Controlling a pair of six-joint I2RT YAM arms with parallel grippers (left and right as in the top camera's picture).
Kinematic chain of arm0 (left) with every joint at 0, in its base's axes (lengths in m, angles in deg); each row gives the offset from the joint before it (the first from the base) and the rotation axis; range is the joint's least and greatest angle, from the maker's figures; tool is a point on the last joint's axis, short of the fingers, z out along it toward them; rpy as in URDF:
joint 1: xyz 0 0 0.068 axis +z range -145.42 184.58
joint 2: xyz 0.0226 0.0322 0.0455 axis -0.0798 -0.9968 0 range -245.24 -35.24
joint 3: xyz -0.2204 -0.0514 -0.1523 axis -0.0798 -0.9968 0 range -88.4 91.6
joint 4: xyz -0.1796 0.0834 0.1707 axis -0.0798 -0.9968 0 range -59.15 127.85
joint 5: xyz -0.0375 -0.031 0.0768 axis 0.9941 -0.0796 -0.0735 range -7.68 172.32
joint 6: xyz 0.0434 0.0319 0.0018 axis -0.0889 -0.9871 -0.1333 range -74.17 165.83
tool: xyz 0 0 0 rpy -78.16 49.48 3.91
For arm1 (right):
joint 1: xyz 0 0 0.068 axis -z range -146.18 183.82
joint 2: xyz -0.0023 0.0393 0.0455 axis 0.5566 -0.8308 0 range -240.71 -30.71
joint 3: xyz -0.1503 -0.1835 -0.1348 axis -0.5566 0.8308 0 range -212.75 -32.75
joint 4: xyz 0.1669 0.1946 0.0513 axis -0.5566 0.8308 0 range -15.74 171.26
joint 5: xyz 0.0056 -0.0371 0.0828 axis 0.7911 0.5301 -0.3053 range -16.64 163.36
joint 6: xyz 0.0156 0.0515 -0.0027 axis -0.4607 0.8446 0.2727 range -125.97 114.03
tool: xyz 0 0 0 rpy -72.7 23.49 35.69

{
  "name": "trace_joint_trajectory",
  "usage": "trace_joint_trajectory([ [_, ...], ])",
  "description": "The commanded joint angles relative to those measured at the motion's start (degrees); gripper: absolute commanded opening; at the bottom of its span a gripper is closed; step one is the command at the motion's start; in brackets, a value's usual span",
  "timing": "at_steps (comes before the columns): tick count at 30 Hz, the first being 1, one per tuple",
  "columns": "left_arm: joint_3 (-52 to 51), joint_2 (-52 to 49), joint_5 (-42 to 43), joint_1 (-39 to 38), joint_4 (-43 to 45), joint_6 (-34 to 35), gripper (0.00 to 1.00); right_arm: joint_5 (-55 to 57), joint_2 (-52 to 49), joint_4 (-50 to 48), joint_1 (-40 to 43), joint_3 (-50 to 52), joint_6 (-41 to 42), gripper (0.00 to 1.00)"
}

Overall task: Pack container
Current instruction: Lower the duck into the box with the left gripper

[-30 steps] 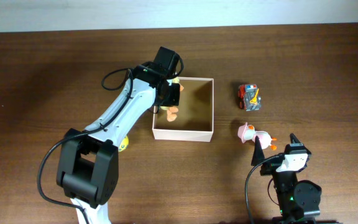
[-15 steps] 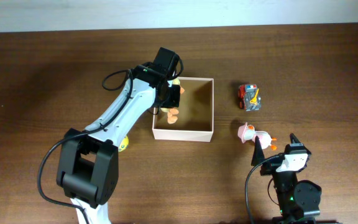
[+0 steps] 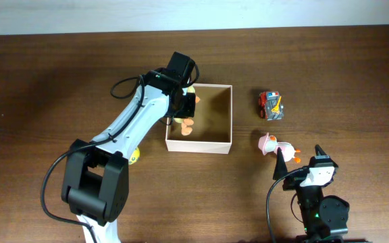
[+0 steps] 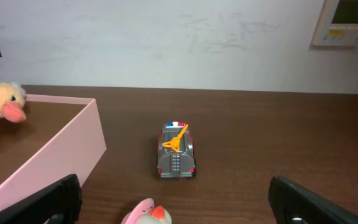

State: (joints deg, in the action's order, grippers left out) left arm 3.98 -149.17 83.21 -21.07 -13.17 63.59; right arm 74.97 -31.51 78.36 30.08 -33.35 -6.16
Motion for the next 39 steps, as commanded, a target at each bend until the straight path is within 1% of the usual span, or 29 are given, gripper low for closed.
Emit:
trace_joint_trajectory([
  [1,0.33,-1.25,0.24,-0.24,0.2,-0.63,0.02,0.48,0.44,0.44,0.11,0.28,0.22,0.99],
  [9,0.33,-1.27,0.24,-0.24,-0.48,-0.66,0.02,0.5,0.44,0.44,0.11,0.28,0.22,0.99],
  [11,0.33,-1.29,0.24,-0.24,-0.68,-0.66,0.11,0.48,0.44,0.44,0.11,0.28,0.22,0.99],
  [15,0.33,-1.55,0.26,-0.24,-0.68,-0.66,0.23,0.5,0.44,0.44,0.11,0.28,0.22,0.99],
  [16,0.33,-1.64,0.24,-0.24,-0.66,-0.66,0.29,0.48,0.44,0.44,0.11,0.28,0.22,0.99],
  [17,0.33,-1.62,0.24,-0.24,-0.63,-0.66,0.31,0.5,0.44,0.44,0.11,0.28,0.22,0.99],
  [19,0.33,-1.62,0.22,-0.24,-0.42,-0.66,0.32,0.48,0.44,0.44,0.11,0.28,0.22,0.99],
  [21,0.33,-1.62,0.22,-0.24,0.15,-0.66,0.36,0.5,0.44,0.44,0.11,0.28,0.22,0.99],
  [23,0.35,-1.62,0.22,-0.22,1.07,-0.66,0.37,0.5,0.44,0.44,0.11,0.28,0.22,0.99],
  [25,0.35,-1.62,0.22,-0.17,2.03,-0.66,0.44,0.48,0.44,0.44,0.11,0.28,0.22,0.99],
  [28,0.35,-1.62,0.22,-0.17,2.91,-0.66,0.46,0.5,0.44,0.44,0.11,0.28,0.22,0.99],
  [30,0.35,-1.62,0.22,-0.17,3.02,-0.66,0.52,0.5,0.44,0.44,0.11,0.28,0.22,0.99],
  [33,0.35,-1.62,0.22,-0.17,2.99,-0.66,0.53,0.5,0.44,0.44,0.11,0.28,0.22,0.99],
  [35,0.35,-1.62,0.24,-0.2,2.97,-0.66,0.57,0.5,0.44,0.44,0.11,0.28,0.22,0.99],
  [39,0.48,-1.55,0.42,-0.2,2.91,-0.63,0.57,0.5,0.44,0.44,0.11,0.28,0.22,0.99],
])
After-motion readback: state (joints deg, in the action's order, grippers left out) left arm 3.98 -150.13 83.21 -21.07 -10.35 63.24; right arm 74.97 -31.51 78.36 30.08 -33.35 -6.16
